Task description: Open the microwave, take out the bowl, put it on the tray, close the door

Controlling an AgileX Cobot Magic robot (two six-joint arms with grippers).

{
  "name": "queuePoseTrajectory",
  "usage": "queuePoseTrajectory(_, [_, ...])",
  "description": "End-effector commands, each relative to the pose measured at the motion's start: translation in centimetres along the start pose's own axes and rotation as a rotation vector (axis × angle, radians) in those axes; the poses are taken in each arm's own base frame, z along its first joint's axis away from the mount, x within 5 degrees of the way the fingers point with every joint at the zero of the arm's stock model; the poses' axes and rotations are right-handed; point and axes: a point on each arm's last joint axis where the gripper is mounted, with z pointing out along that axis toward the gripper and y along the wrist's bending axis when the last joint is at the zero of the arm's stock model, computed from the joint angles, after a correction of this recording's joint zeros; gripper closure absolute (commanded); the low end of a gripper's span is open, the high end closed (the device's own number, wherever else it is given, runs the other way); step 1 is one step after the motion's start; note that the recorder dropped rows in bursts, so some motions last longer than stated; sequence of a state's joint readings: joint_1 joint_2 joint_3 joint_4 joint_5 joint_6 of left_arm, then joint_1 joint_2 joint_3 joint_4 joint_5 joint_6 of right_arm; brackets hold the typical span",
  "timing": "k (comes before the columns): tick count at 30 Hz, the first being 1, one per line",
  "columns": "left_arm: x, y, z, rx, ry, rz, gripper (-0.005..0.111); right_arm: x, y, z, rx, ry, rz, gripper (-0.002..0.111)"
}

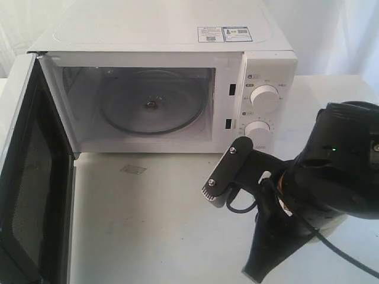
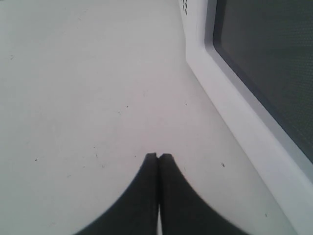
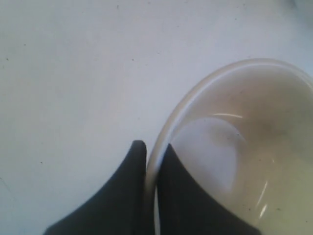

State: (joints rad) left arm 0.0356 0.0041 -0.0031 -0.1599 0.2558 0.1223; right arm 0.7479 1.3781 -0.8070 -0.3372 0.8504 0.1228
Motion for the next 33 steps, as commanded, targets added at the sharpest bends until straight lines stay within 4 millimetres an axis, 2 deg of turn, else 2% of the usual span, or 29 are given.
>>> queuePoseTrajectory(1, [0.1,0.0,0.0,0.003,-0.001,-0.01,0.107,0.7,0.1,0.4,0.003,0.019,0.055,0.108])
queuePoseTrajectory(9, [0.1,0.0,0.0,0.003,-0.001,-0.01,0.107,2.6,-0.8,3.1,0.026,-0.048,0.172,0.108])
queuePoseTrajectory(14, [0.1,0.0,0.0,0.003,-0.001,-0.01,0.107,2.9,-1.4,3.8,0.016,-0.094,0.208,0.108])
queuePoseTrajectory(20, [0.1,0.0,0.0,0.003,-0.001,-0.01,0.107,4.3,-2.0,4.7,0.052,-0.064,0.167,0.108])
queuePoseTrajectory(28, [0.1,0.0,0.0,0.003,-0.001,-0.01,0.107,4.2,-1.7,5.7,0.022,-0.098,0.172,0.108])
queuePoseTrajectory(33, [0.1,0.0,0.0,0.003,-0.001,-0.01,0.107,4.2,-1.5,6.4,0.01,-0.076,0.179,0.092])
